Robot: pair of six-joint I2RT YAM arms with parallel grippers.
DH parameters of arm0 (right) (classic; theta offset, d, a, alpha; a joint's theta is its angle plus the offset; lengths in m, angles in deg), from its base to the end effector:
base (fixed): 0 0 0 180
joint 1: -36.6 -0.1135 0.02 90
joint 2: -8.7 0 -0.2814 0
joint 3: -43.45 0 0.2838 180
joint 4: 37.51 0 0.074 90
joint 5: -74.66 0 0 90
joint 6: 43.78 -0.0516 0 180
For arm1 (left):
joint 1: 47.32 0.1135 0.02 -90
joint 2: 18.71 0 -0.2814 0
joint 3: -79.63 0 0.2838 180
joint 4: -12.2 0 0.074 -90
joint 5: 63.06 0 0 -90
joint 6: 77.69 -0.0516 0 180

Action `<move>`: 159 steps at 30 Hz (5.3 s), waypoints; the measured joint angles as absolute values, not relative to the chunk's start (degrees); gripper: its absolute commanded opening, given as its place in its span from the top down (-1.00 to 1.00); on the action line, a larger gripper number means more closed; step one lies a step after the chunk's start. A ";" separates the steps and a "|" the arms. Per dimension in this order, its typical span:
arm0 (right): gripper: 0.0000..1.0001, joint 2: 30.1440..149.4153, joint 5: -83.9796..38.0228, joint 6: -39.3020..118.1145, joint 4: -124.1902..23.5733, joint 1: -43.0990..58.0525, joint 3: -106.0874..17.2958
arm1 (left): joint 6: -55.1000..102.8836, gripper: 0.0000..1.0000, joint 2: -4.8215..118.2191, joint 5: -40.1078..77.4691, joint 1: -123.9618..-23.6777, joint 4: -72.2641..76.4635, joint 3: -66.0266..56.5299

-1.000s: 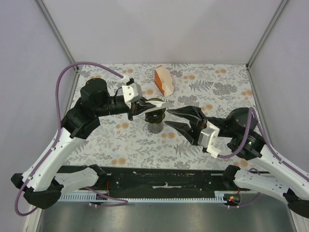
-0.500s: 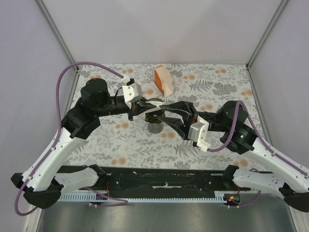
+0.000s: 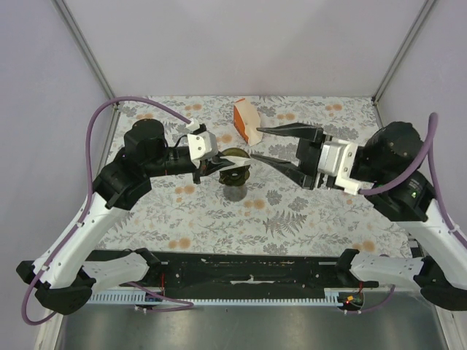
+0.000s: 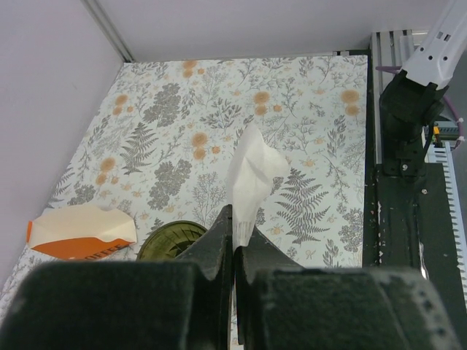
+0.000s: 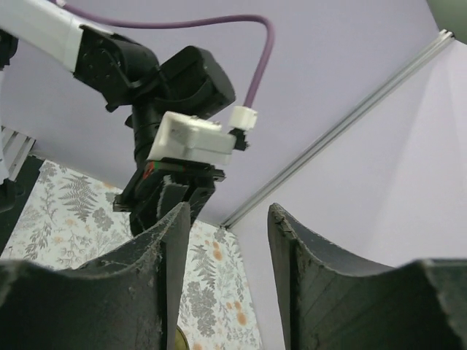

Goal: Place the coffee filter in the dripper

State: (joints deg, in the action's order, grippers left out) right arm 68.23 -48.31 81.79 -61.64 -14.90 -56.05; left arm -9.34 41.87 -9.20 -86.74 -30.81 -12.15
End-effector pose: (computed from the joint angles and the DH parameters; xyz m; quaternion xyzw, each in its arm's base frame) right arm 0.1073 0.1800 0.5704 -0.5623 0.2632 0.2754 0.7339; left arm 0.1643 -0.1745 0.4820 0.5433 0.5361 -0.3304 0.5551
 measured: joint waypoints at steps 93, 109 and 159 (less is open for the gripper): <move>0.56 83.66 -41.75 77.14 -91.12 -13.98 -70.58 | -11.19 0.96 41.96 -10.66 -87.33 -32.82 -12.56; 0.63 83.77 -43.50 76.33 -91.03 -12.74 -70.60 | -11.57 0.96 41.96 -10.71 -87.33 -32.91 -12.56; 0.35 84.95 -46.91 78.27 -93.15 -11.54 -70.78 | -15.26 0.96 42.13 -10.68 -87.70 -34.37 -12.56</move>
State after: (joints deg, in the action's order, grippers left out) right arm 84.95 -46.91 78.27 -93.15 -11.54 -70.78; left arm -15.26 42.13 -10.68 -87.70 -34.37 -12.56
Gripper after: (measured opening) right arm 0.361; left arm 0.026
